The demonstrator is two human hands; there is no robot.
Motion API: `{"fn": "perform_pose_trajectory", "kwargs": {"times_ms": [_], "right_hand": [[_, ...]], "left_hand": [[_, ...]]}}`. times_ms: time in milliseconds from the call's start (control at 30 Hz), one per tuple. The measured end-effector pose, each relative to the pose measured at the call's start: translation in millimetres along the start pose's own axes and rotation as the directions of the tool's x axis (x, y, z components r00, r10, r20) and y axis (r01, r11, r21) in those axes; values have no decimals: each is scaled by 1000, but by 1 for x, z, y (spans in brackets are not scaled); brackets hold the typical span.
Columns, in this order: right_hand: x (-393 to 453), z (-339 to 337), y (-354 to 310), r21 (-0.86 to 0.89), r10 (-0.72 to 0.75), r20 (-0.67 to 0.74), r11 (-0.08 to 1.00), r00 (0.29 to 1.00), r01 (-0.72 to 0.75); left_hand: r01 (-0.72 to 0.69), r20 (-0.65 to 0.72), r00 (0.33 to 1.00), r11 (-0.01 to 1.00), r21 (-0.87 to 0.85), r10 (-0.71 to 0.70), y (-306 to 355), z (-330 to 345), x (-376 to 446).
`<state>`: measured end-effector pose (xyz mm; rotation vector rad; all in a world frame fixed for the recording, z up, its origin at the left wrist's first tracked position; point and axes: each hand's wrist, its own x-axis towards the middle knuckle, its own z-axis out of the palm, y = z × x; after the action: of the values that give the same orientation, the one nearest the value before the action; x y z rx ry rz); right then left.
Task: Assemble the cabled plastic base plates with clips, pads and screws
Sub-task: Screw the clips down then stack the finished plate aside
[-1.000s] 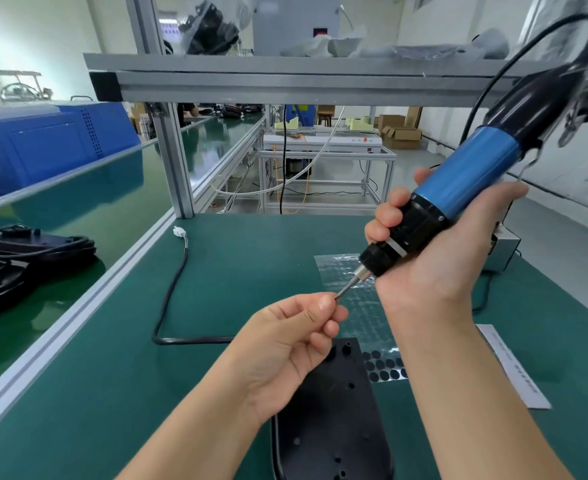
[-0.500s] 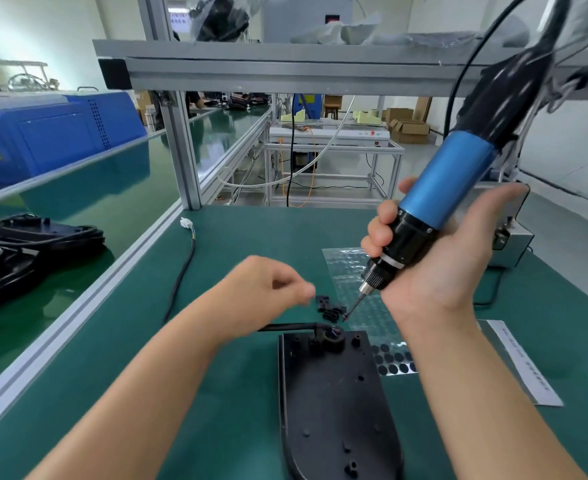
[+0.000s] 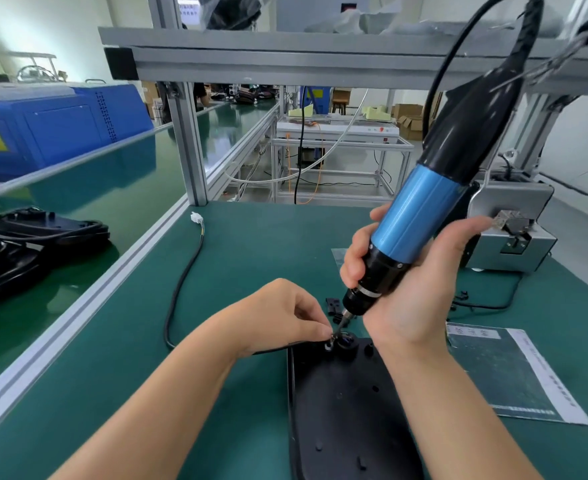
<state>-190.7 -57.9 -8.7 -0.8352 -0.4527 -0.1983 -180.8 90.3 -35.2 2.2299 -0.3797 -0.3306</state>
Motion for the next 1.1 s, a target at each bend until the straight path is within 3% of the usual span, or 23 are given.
{"fn": "perform_pose_trajectory", "kwargs": {"times_ms": [567,867,1100], "right_hand": [[-5,2,14,-164,38,167,986,985,-10],[-2,0,16,-97,67,219,994,974,-46],[5,-5,17,-15,157,375,986,914,-164]], "left_hand": [[23,-33,999,1000,-10,-24,-2,1,3],[-2,-39,999,999,48,4,2,1,0],[-26,-100,995,998,52,31,-1,8,-3]]}}
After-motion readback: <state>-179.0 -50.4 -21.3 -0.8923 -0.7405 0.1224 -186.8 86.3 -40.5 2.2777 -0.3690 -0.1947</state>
